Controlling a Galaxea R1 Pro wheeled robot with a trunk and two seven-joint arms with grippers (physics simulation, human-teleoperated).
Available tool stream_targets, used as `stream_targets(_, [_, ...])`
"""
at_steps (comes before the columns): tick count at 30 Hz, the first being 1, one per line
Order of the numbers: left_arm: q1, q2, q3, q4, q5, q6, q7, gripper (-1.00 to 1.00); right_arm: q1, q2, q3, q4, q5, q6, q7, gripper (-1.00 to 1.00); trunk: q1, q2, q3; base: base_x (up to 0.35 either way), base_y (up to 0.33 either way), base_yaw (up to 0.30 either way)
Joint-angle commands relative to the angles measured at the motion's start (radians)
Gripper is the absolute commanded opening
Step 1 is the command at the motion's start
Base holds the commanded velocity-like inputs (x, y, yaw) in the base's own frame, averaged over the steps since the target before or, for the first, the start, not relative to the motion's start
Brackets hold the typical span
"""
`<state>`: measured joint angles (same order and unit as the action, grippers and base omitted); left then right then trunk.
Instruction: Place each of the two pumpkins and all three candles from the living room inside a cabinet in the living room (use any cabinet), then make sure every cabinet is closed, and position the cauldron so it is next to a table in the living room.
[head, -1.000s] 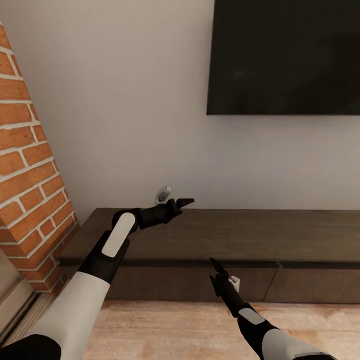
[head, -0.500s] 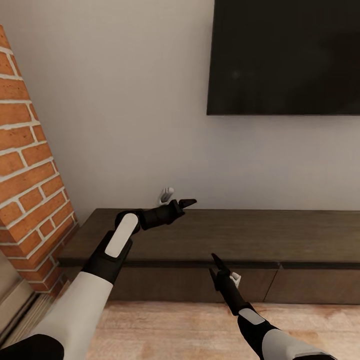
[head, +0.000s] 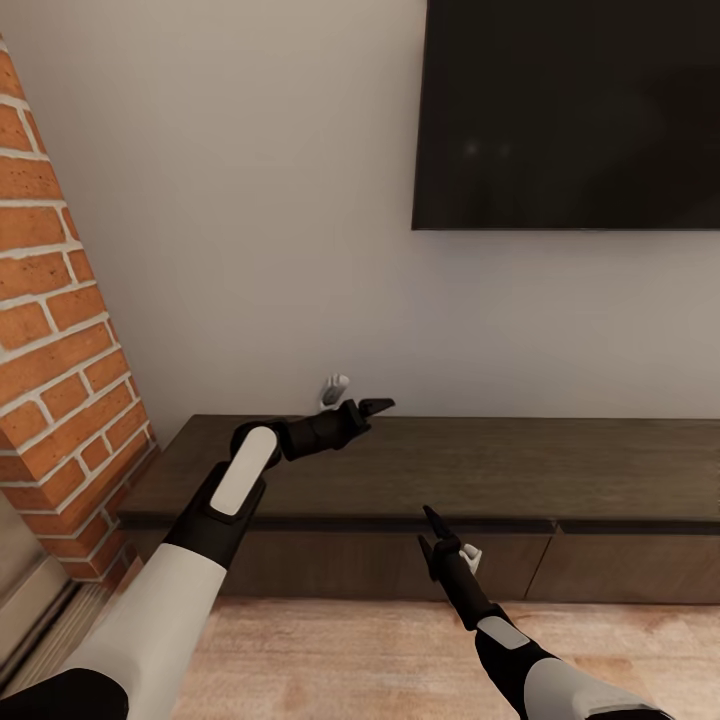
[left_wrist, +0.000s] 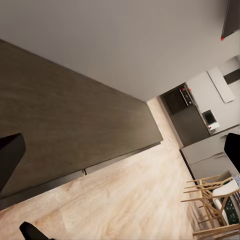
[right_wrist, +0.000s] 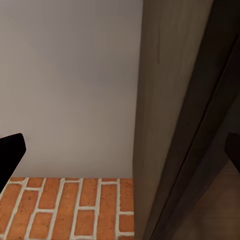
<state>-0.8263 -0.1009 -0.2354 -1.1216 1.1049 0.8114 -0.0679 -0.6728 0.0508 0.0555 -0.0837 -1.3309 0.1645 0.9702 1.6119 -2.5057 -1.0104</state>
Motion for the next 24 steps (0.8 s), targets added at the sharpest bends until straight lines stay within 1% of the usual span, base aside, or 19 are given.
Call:
stream_targets(1, [-0.001, 0.000, -0.003, 0.000, -0.005, 0.003, -0.006, 1.00, -0.001, 0.000, 0.006, -0.001, -0.010, 0.008, 0.003, 1.00, 0.000, 0.000, -0.001, -0.003, -0.001, 0.000])
stream_targets(2, [-0.001, 0.000, -0.006, 0.000, -0.005, 0.003, -0.006, 1.00, -0.001, 0.000, 0.006, -0.002, -0.010, 0.009, 0.004, 1.00, 0.000, 0.000, -0.001, -0.002, 0.000, 0.000])
stream_targets(5, [-0.001, 0.000, -0.036, 0.000, -0.005, 0.003, -0.008, 1.00, -0.001, 0.000, 0.004, -0.006, -0.009, 0.004, 0.020, 1.00, 0.000, 0.000, -0.001, 0.000, 0.000, 0.000])
stream_targets(8, [-0.001, 0.000, -0.043, 0.000, -0.004, 0.003, -0.009, 1.00, -0.001, 0.000, 0.002, -0.008, -0.009, 0.000, 0.034, 1.00, 0.000, 0.000, -0.001, 0.000, 0.000, 0.000])
stream_targets(13, [-0.001, 0.001, -0.045, 0.000, -0.004, 0.003, -0.009, 1.00, -0.001, 0.000, 0.001, -0.008, -0.010, 0.000, 0.037, 1.00, 0.000, 0.000, -0.001, 0.000, 0.000, 0.000])
stream_targets(20, [-0.001, 0.001, -0.045, -0.001, -0.003, 0.003, -0.010, 1.00, -0.001, 0.000, 0.003, -0.008, -0.008, 0.013, 0.030, 1.00, 0.003, -0.002, -0.028, 0.000, 0.000, 0.000])
stream_targets(24, [-0.001, 0.001, -0.045, -0.001, -0.002, 0.003, -0.010, 1.00, -0.001, 0.000, 0.003, -0.008, -0.009, 0.036, 0.031, 1.00, 0.005, -0.003, -0.043, 0.000, 0.000, 0.000])
